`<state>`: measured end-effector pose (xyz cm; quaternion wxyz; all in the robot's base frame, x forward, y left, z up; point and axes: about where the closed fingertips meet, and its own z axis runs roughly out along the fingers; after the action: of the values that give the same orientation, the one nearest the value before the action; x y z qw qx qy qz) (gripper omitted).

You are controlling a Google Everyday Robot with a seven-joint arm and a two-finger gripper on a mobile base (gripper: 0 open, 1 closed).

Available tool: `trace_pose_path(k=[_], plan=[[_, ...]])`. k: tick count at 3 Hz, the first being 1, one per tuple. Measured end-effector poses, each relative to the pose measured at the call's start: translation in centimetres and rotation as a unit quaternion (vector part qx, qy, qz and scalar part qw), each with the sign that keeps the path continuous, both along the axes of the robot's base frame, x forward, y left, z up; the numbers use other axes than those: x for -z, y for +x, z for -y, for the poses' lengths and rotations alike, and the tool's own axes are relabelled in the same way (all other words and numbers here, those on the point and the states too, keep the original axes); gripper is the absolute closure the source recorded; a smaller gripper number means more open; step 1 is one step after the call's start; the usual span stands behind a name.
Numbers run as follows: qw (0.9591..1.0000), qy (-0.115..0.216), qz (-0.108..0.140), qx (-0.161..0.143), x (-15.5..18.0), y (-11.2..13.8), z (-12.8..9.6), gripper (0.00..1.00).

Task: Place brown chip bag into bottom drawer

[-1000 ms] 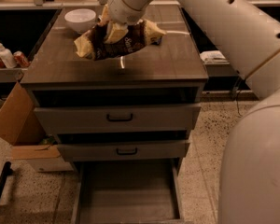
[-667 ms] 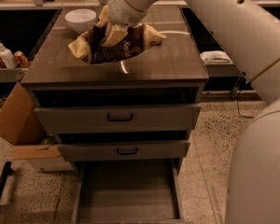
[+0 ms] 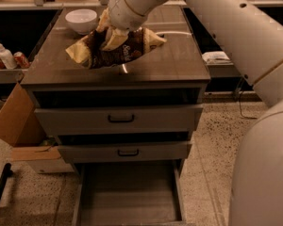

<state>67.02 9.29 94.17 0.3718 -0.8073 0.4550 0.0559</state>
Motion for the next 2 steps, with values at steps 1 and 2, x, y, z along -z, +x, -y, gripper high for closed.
trace_pose_path(k=[1, 2], plan=[[0.9984, 0.018, 0.007, -0.053, 0.1, -3.4, -0.3, 1.00], [0.9922, 0.042, 0.013, -0.117, 0.5, -7.8, -0.5, 1.00]])
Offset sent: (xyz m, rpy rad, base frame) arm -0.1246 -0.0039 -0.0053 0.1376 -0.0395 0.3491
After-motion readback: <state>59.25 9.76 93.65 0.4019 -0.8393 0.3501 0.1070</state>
